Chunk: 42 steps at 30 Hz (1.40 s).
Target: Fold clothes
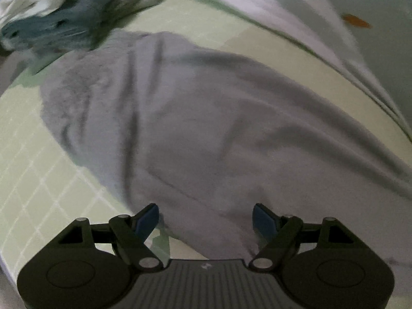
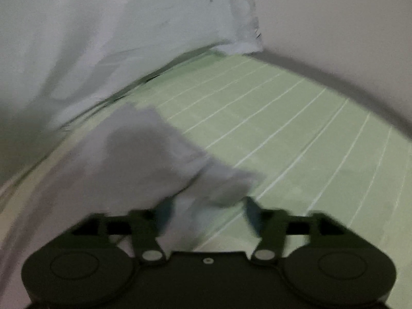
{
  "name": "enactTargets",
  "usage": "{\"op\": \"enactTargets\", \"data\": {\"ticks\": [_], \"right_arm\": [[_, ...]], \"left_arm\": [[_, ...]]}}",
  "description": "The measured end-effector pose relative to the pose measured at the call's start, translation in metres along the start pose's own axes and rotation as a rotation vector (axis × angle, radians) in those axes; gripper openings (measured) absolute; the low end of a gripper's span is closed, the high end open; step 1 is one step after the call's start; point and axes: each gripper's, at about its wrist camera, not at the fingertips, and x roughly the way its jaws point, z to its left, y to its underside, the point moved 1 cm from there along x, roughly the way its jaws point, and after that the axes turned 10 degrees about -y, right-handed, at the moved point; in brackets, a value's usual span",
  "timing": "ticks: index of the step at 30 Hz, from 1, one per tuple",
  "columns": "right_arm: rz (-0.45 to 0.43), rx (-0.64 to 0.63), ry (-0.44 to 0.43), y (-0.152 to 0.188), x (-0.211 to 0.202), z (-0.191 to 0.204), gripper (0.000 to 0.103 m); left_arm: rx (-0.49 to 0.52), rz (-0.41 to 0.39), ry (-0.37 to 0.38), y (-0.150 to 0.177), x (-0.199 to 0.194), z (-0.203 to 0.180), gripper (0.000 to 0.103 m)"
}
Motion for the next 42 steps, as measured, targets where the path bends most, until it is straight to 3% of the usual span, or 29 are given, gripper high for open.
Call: {"op": "enactTargets", "data": {"ticks": [4,7,9,11,16,24,28,29,33,37,38,42], "right_arm": [[-0.034,0.036,-0.103,0.004,-0.001,0.017,0.087],[-0.057,0.026,-0.107,-0.001,0.003,0.025,0.077],[-0.04,0.038,-0.119,-0.003,0.011,0.025,0.054],[-0.025,0.059,-0.124,-0.004,0.018,0.024,0.045],[-0.015,0.124,-0.1,-0.008,0.035,0.018,0.045],[-0.022,0.131,-0.07,-0.022,0.052,0.013,0.046],[-0.023,0.14,-0.07,-0.03,0.058,0.013,0.046],[-0.024,0.139,-0.072,-0.032,0.059,0.014,0.044],[-0.018,0.123,-0.081,-0.034,0.062,0.016,0.01],[-0.044,0.115,-0.099,-0.038,0.056,0.016,0.002],[-0.055,0.106,-0.105,-0.039,0.052,0.017,0.002],[-0.089,0.069,-0.135,-0.047,0.04,0.02,0.001]], "left_arm": [[0.16,-0.076,0.044,0.01,-0.013,-0.028,0.08],[0.293,-0.145,0.06,0.015,-0.022,-0.046,0.069],[0.367,-0.166,0.054,0.018,-0.022,-0.054,0.057],[0.437,-0.179,0.04,0.023,-0.02,-0.059,0.045],[0.558,-0.176,0.035,0.033,-0.014,-0.064,0.043],[0.602,-0.141,0.007,0.037,-0.001,-0.065,0.044],[0.619,-0.123,0.021,0.039,0.004,-0.067,0.05],[0.621,-0.126,0.022,0.039,0.004,-0.068,0.05],[0.635,-0.133,0.029,0.038,0.005,-0.071,0.048],[0.623,-0.143,0.013,0.036,0.003,-0.069,0.011],[0.608,-0.149,0.018,0.034,0.002,-0.067,0.006],[0.536,-0.183,0.043,0.028,-0.011,-0.057,0.005]]}}
